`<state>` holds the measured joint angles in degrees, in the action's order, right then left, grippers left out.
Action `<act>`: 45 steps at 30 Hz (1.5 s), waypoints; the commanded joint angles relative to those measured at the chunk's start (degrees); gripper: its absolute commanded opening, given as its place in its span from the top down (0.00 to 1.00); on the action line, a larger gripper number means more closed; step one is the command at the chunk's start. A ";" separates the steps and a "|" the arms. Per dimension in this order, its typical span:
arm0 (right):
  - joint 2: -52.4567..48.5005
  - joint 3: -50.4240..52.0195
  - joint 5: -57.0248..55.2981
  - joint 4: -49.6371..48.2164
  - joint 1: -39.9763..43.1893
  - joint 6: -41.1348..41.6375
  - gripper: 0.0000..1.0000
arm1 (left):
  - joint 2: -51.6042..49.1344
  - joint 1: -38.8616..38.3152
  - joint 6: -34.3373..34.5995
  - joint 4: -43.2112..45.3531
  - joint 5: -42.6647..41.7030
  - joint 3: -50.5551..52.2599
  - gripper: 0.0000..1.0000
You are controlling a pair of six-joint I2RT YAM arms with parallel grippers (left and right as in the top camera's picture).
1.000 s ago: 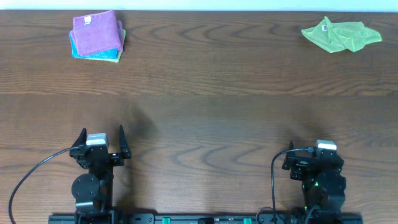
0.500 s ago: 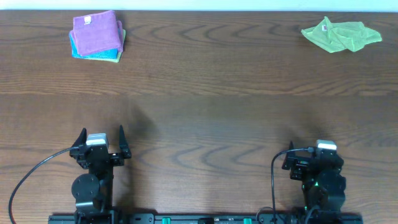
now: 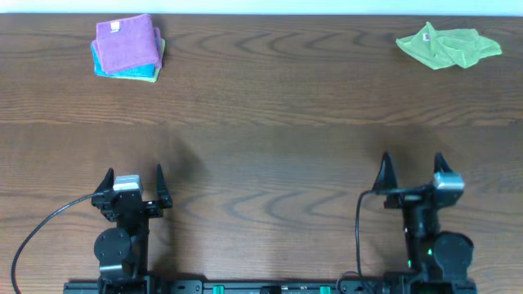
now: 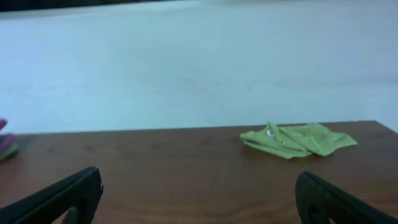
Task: Fold the cloth
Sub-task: 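Reach the right gripper forward to the crumpled green cloth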
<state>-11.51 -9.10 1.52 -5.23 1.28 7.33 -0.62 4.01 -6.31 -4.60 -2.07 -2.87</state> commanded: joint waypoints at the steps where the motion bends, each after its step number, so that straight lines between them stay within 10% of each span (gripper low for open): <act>1: -9.81 -2.47 -1.33 -4.22 0.79 3.61 0.01 | 0.42 0.11 -1.01 -0.98 1.40 2.01 0.05; 15: -68.96 -43.25 -1.03 -5.14 10.12 2.34 0.01 | 0.42 0.11 -1.01 -0.98 1.42 2.01 0.05; 27: -105.04 -86.86 -3.23 15.85 15.52 0.63 0.01 | 0.42 0.11 -1.01 -0.98 1.42 2.01 0.05; 36: -122.38 -111.19 -7.78 33.79 16.76 -3.69 0.01 | 0.42 0.11 -1.01 -0.98 1.42 2.01 0.05; 45: -123.82 -112.76 -3.89 40.96 16.65 -4.22 0.03 | 0.42 0.11 -1.01 -0.98 1.42 2.01 0.05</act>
<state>-135.24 -120.27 -4.03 35.18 17.89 4.01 -0.58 4.01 -6.31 -4.49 -1.43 -2.85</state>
